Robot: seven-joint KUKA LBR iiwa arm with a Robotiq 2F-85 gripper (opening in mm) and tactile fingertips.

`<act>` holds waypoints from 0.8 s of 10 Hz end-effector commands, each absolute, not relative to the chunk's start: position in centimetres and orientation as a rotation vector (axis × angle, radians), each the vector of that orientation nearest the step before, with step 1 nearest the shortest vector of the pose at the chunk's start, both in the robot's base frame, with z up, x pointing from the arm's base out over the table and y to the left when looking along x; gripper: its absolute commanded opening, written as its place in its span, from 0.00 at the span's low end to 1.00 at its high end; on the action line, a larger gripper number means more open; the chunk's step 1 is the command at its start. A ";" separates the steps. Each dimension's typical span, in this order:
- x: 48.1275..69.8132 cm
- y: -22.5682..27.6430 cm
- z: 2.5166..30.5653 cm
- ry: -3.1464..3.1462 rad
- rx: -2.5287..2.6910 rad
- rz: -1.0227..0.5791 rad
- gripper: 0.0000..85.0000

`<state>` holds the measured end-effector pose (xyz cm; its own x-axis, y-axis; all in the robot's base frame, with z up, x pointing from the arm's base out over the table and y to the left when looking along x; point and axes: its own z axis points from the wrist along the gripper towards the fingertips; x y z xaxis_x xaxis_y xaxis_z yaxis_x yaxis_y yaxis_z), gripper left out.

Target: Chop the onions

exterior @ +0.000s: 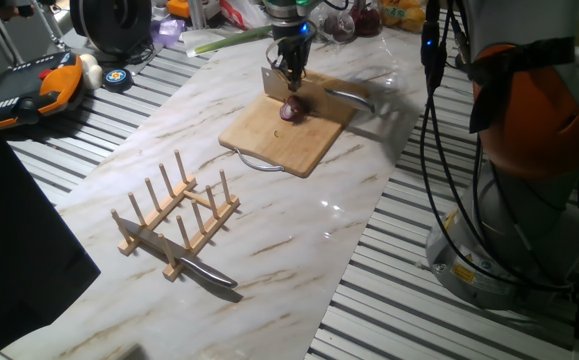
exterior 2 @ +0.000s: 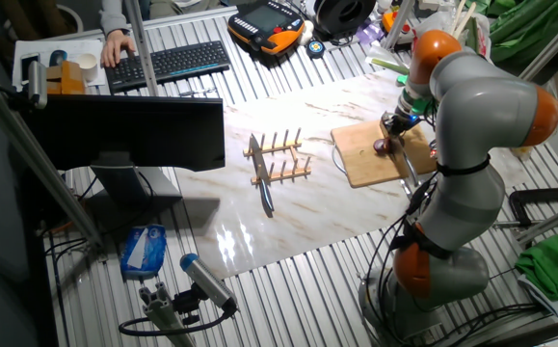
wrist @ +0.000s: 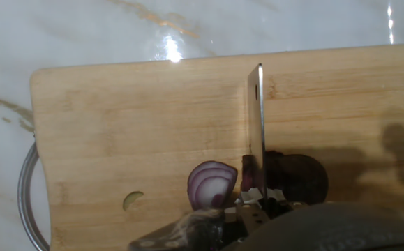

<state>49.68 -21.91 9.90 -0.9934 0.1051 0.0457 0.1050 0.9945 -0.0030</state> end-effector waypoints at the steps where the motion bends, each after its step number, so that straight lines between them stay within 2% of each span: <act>1: 49.7 -21.9 9.9 -3.092 -0.163 0.002 0.01; 8: 49.6 -22.0 9.7 -3.106 -0.152 0.007 0.01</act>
